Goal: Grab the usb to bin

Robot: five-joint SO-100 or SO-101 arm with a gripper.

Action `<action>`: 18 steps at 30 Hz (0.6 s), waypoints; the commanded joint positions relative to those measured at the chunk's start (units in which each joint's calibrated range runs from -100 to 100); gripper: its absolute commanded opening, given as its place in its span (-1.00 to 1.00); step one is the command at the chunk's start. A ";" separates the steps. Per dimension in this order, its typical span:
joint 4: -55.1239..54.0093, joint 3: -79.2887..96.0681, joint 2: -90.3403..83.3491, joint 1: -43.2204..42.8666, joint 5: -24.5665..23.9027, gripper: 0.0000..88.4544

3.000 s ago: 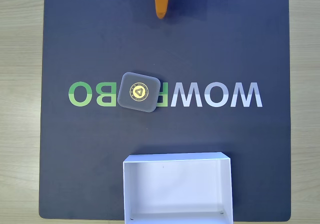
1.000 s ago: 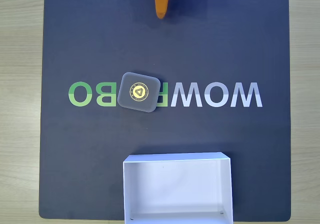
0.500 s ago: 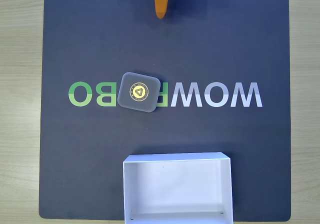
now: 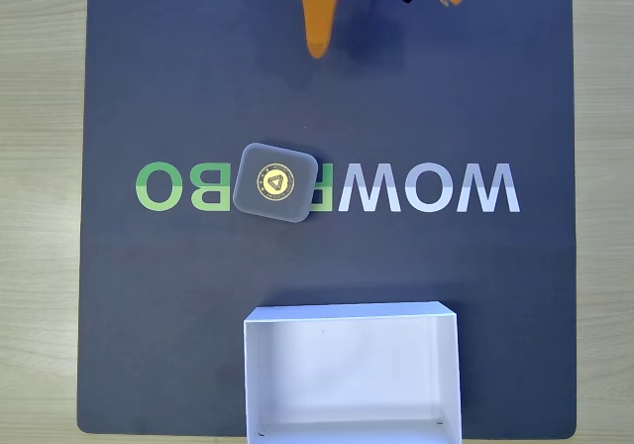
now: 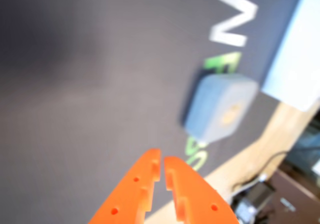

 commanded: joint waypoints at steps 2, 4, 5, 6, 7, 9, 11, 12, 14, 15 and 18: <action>-3.79 -13.45 17.68 0.01 -0.23 -0.98; -3.53 -19.68 25.40 0.35 -0.28 -0.98; -3.53 -22.85 29.30 0.52 -0.28 -0.98; -3.53 -26.19 33.11 0.52 -0.23 -0.98; -3.53 -29.44 36.84 0.52 -0.23 -0.98; -3.35 -35.85 43.80 0.60 -0.23 -0.98; -2.04 -42.09 50.32 0.60 -0.23 -0.98; -0.91 -44.98 53.55 0.60 -0.23 -0.98; 2.41 -50.76 59.23 0.60 -0.23 -0.98; 4.33 -53.47 61.94 0.69 -0.23 -0.98; 9.57 -60.79 69.06 1.86 -0.28 -0.98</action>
